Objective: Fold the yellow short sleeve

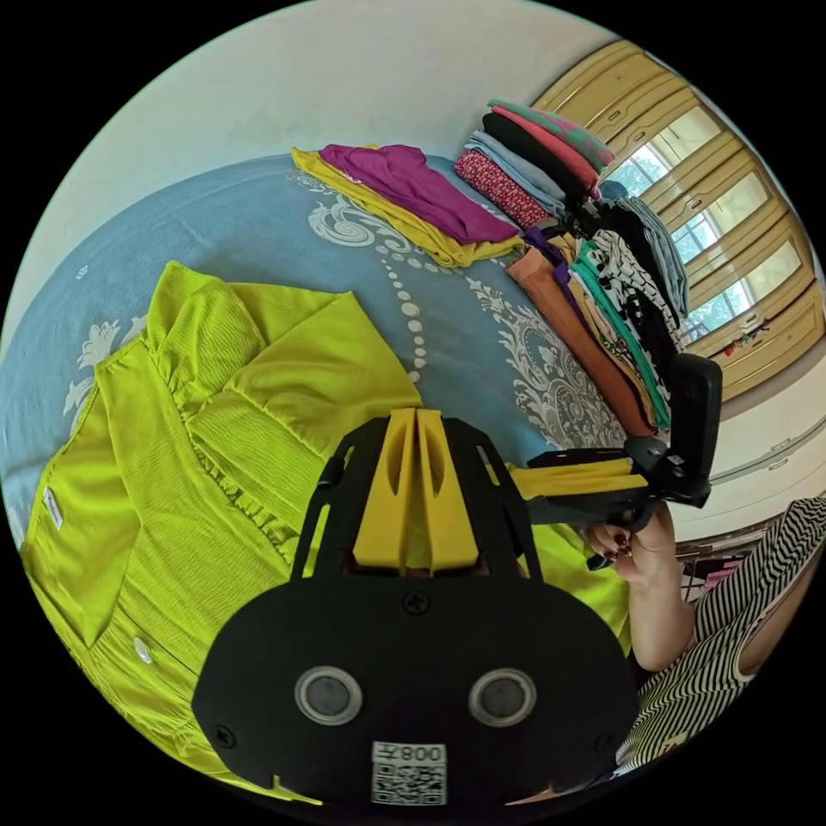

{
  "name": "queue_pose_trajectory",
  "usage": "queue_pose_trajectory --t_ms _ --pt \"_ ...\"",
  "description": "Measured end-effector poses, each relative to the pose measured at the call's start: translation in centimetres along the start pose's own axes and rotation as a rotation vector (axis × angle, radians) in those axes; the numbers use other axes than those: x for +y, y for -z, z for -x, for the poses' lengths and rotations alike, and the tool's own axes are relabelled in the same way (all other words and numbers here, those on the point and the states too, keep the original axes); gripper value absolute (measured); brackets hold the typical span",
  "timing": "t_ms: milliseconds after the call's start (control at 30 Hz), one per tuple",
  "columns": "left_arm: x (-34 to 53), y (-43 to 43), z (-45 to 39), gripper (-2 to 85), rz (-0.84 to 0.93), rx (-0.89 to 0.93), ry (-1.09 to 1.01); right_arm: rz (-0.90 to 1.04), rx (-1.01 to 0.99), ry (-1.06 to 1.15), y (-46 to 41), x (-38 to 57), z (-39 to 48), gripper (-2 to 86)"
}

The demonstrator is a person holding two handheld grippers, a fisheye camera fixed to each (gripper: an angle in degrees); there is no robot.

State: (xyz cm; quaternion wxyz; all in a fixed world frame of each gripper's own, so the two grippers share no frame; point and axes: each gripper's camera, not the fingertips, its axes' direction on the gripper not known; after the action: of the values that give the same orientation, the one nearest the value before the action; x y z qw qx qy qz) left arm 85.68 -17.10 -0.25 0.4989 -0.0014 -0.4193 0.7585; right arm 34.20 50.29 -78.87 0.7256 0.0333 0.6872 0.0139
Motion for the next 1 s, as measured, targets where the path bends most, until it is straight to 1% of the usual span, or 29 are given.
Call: queue_pose_trajectory --t_ms 100,200,300,367,433,533,633,800,1000 --pt "1.7 0.5 0.5 0.1 -0.018 -0.001 0.001 -0.009 -0.026 0.026 0.2 0.0 0.9 0.1" --pt "4.1 2.0 1.0 0.1 -0.074 0.007 0.012 0.015 0.032 -0.012 -0.2 -0.1 1.1 0.1" --pt "6.9 3.0 1.4 0.1 -0.101 0.048 0.018 0.022 0.018 -0.047 -0.3 -0.1 1.2 0.1" --pt "8.4 2.7 1.5 0.2 -0.074 0.06 0.013 0.033 0.026 -0.062 -0.6 -0.2 1.5 0.1" --pt "10.3 1.7 2.0 0.3 -0.016 0.029 0.021 0.041 0.031 -0.06 -0.7 -0.3 2.3 0.1" --pt "12.5 2.7 3.1 0.4 -0.09 0.056 0.056 0.032 0.045 -0.052 -0.5 -0.4 3.4 0.1" --pt "14.8 4.5 3.6 0.9 -0.169 0.044 0.042 0.027 0.033 -0.067 -0.4 -0.4 4.3 0.1" --pt "19.8 6.6 5.2 3.6 -0.189 0.031 0.087 0.0 0.017 -0.079 0.0 -0.4 6.1 0.1" --pt "27.9 8.9 7.3 5.7 -0.209 0.077 0.177 -0.036 -0.006 -0.089 0.4 -0.5 9.1 0.1"
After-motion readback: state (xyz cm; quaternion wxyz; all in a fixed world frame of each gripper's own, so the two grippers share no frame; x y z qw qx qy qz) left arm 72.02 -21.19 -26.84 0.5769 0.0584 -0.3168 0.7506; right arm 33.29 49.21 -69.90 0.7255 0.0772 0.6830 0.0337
